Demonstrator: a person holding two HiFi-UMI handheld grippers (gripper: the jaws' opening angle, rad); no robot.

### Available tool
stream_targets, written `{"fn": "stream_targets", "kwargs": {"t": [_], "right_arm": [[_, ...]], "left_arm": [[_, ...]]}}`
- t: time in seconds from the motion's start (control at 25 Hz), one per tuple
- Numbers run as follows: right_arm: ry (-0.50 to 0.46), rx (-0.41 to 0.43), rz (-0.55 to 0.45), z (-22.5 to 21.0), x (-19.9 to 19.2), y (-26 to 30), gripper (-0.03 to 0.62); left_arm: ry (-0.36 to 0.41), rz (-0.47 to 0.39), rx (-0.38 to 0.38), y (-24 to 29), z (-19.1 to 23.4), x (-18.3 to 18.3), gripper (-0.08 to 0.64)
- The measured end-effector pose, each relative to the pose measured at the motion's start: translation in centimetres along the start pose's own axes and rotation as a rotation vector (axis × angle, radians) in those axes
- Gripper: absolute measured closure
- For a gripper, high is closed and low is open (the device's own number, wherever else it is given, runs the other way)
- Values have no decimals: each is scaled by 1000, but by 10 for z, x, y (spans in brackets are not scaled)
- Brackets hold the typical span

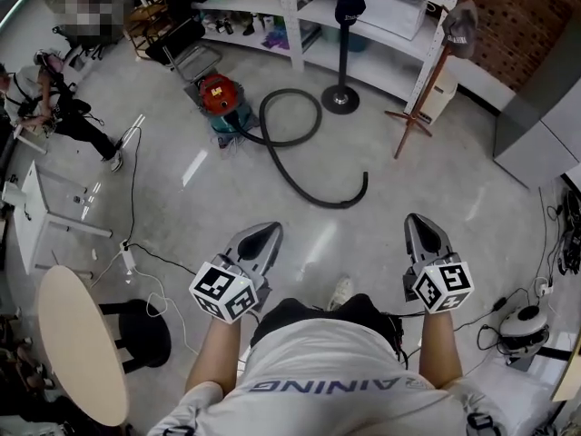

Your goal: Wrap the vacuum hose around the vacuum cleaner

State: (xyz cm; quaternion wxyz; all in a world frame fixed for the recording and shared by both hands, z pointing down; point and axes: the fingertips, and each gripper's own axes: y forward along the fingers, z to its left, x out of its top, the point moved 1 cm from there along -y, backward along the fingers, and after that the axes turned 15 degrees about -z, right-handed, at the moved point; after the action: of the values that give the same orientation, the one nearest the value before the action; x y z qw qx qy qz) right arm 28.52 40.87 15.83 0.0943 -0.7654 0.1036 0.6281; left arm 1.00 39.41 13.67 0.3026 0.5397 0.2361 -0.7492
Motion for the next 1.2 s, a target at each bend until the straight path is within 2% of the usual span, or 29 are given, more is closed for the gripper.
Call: {"fn": "stream_targets", "kwargs": {"t": [0.2, 0.4, 0.64, 0.8, 0.88, 0.96, 1.08, 1.2], "right_arm": [[40, 38, 6, -47, -1, 32, 583], [75, 73, 25, -57, -20, 55, 583], [1, 114, 71, -61, -33, 94, 582], [-19, 91, 110, -77, -33, 140, 581], [-21, 86, 123, -82, -35, 171, 581], [-56, 84, 124, -83, -37, 204, 582], [-124, 83, 126, -86, -38, 252, 581], [-135, 98, 137, -96, -53, 296, 581]], "left_arm": [[17, 29, 52, 35, 2, -8, 543], [11, 29, 81, 60, 22, -12, 543], [-28, 18, 71, 102, 63, -24, 543], [-56, 0, 56, 139, 104, -22, 543], [-45, -4, 49, 158, 129, -17, 543], [-25, 5, 37, 174, 158, -14, 543], [-33, 31, 23, 197, 198, -18, 543], [-29, 48, 18, 221, 232, -28, 543]]}}
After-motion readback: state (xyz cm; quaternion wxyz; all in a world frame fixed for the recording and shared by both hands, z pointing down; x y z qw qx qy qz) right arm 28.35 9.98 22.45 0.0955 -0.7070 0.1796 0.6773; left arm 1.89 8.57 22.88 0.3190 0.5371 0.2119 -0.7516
